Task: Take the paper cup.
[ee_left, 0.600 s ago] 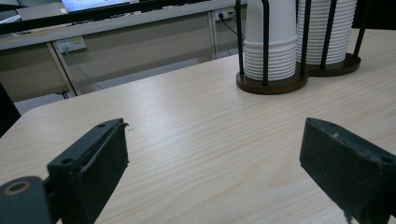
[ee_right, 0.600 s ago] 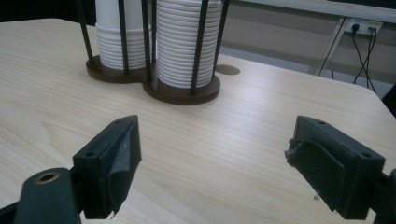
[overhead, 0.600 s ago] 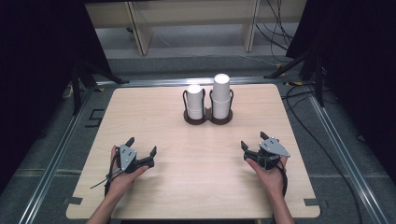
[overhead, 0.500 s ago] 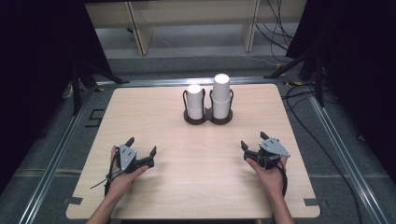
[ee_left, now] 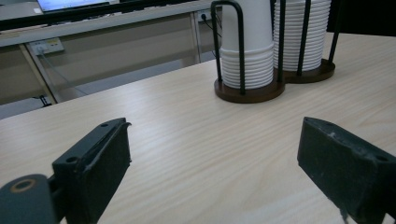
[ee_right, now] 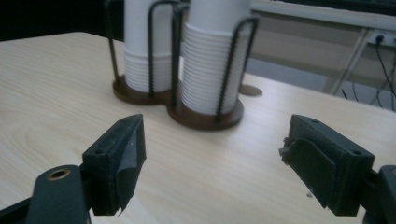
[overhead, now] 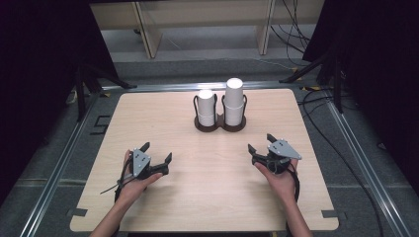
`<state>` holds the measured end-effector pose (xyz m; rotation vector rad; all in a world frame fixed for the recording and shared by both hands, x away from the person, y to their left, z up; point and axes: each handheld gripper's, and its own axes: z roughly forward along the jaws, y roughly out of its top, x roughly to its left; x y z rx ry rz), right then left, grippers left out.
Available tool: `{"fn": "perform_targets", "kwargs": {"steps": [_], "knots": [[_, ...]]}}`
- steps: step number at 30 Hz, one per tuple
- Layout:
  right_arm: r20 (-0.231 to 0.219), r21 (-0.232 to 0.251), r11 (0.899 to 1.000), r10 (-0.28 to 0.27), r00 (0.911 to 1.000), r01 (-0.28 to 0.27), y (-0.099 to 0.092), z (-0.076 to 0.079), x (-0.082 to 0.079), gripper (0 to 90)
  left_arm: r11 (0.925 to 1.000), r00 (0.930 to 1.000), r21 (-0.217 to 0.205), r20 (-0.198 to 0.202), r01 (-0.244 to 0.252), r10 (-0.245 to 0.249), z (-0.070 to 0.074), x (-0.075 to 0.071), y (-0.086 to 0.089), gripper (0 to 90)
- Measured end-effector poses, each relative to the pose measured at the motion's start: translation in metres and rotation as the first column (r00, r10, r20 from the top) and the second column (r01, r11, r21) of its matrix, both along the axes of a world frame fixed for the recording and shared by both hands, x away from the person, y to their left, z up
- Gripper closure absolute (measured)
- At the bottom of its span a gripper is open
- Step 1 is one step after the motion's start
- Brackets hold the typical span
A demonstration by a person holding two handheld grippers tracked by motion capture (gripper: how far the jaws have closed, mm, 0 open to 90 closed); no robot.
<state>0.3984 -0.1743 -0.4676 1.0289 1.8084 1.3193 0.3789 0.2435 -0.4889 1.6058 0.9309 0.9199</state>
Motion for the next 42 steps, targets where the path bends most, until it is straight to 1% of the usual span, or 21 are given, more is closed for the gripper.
{"fn": "perform_targets", "kwargs": {"steps": [3,4,5,7,9,10,12,13,14,15,17,20,21,22,23,26,30,32,33,36,42], "knots": [[0.010,0.006,1.000,0.019,0.9998,-0.019,0.009,0.007,0.006,22.2,0.9996,0.9997,0.013,-0.006,0.024,-0.024,0.005,0.009,-0.009,9.6],[0.028,0.006,0.999,0.052,0.9983,-0.052,0.018,0.015,0.014,24.6,0.9986,0.9987,0.009,-0.006,0.051,-0.051,0.008,0.018,-0.019,9.8],[0.032,0.012,0.997,0.079,0.9964,-0.079,0.024,0.019,0.019,24.7,0.9976,0.9975,-0.004,-0.013,0.069,-0.069,0.009,0.023,-0.024,10.4],[0.042,0.005,0.996,0.088,0.9952,-0.088,0.032,0.026,0.025,24.7,0.9954,0.9946,-0.035,-0.051,0.089,-0.091,0.011,0.034,-0.031,10.7],[0.036,0.015,0.994,0.106,0.9937,-0.107,0.038,0.031,0.029,24.6,0.9948,0.9935,-0.041,-0.061,0.094,-0.096,0.012,0.039,-0.033,11.0],[0.061,0.026,0.990,0.135,0.9889,-0.137,0.048,0.037,0.038,24.3,0.9945,0.9931,-0.035,-0.061,0.098,-0.100,0.012,0.050,-0.040,11.3],[0.035,0.024,0.990,0.140,0.9896,-0.141,0.056,0.043,0.042,24.1,0.9938,0.9917,-0.043,-0.074,0.102,-0.105,0.013,0.059,-0.046,12.0],[0.044,0.035,0.987,0.153,0.9872,-0.155,0.062,0.045,0.046,24.1,0.9938,0.9917,-0.043,-0.074,0.102,-0.105,0.013,0.059,-0.046,12.4],[0.043,0.027,0.988,0.154,0.9872,-0.155,0.065,0.047,0.048,24.2,0.9934,0.9903,-0.040,-0.084,0.107,-0.110,0.013,0.067,-0.051,13.1],[0.043,0.027,0.988,0.154,0.9872,-0.155,0.065,0.047,0.048,24.2,0.9934,0.9903,-0.040,-0.084,0.107,-0.110,0.013,0.067,-0.051,13.7],[0.071,0.015,0.986,0.168,0.9833,-0.169,0.075,0.051,0.057,24.7,0.9928,0.9903,-0.030,-0.074,0.116,-0.118,0.011,0.078,-0.060,14.2],[0.033,0.021,0.983,0.182,0.9827,-0.183,0.088,0.055,0.065,25.2,0.9924,0.9875,-0.024,-0.100,0.120,-0.122,0.011,0.090,-0.070,14.5],[0.037,0.020,0.982,0.186,0.9819,-0.186,0.091,0.055,0.068,25.3,0.9919,0.9870,-0.028,-0.100,0.124,-0.126,0.010,0.095,-0.074,14.7],[0.064,0.007,0.983,0.184,0.9809,-0.184,0.094,0.056,0.072,25.4,0.9920,0.9865,-0.021,-0.105,0.124,-0.126,0.009,0.097,-0.076,14.8],[0.064,0.007,0.983,0.184,0.9809,-0.184,0.094,0.056,0.072,25.4,0.9920,0.9865,-0.021,-0.105,0.124,-0.126,0.009,0.097,-0.076,14.8],[0.055,-0.004,0.981,0.194,0.9795,-0.194,0.103,0.060,0.083,26.7,0.9904,0.9832,-0.006,-0.120,0.138,-0.137,0.005,0.112,-0.086,15.8],[0.055,-0.021,0.981,0.195,0.9793,-0.194,0.111,0.064,0.096,27.8,0.9884,0.9784,-0.022,-0.141,0.150,-0.152,0.003,0.128,-0.091,16.7],[0.056,-0.013,0.981,0.195,0.9793,-0.194,0.113,0.065,0.099,28.5,0.9888,0.9789,-0.020,-0.140,0.148,-0.149,0.002,0.132,-0.093,16.7],[0.055,-0.015,0.981,0.193,0.9797,-0.192,0.119,0.068,0.106,29.9,0.9917,0.9764,-0.053,-0.176,0.117,-0.125,0.001,0.133,-0.095,17.2],[0.049,-0.031,0.980,0.197,0.9792,-0.196,0.126,0.071,0.114,31.7,0.9929,0.9770,-0.052,-0.180,0.107,-0.115,-0.001,0.144,-0.097,17.8],[0.040,-0.031,0.982,0.189,0.9812,-0.188,0.136,0.074,0.126,33.1,0.9920,0.9716,-0.061,-0.204,0.110,-0.121,-0.003,0.154,-0.098,19.2]]}}
